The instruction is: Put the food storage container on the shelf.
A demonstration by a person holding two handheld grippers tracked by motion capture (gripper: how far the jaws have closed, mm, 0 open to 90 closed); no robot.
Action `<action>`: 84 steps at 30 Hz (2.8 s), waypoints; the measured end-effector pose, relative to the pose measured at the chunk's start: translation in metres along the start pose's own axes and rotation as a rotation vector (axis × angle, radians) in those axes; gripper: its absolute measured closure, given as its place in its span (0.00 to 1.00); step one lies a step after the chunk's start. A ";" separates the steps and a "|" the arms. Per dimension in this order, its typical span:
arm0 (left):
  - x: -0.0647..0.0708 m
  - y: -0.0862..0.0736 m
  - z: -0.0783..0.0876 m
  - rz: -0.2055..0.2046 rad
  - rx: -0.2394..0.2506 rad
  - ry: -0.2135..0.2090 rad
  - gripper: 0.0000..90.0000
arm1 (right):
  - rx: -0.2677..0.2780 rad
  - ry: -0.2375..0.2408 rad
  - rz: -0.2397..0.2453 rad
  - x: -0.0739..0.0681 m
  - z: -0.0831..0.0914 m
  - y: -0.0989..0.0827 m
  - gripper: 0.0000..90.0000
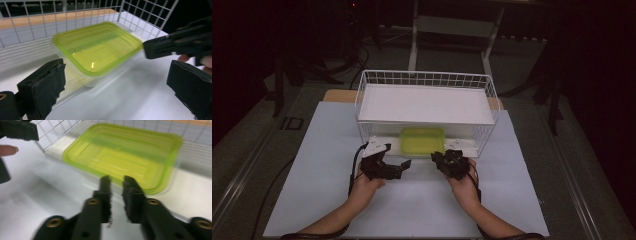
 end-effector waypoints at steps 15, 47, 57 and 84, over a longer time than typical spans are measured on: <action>0.012 -0.017 0.028 -0.055 0.037 -0.042 0.02 | -0.077 0.004 0.070 -0.018 -0.030 -0.017 1.00; 0.007 -0.020 0.030 -0.039 0.070 -0.033 0.02 | -0.010 -0.073 0.000 0.006 -0.079 0.020 1.00; 0.007 -0.022 0.029 -0.037 0.065 -0.034 0.02 | -0.009 -0.067 -0.008 0.006 -0.085 0.027 1.00; 0.009 -0.018 0.027 -0.038 0.074 -0.069 0.02 | 0.040 0.010 0.079 -0.012 -0.041 0.018 0.60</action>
Point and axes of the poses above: each handheld gripper's, and its own axes: z roughly backward along the jaws, y roughly out of its top, x roughly to its right, the point moved 6 cm from there along -z, roughly forward along the jaws, and after that the axes turned 12 degrees about -z, right-handed, at the moved point
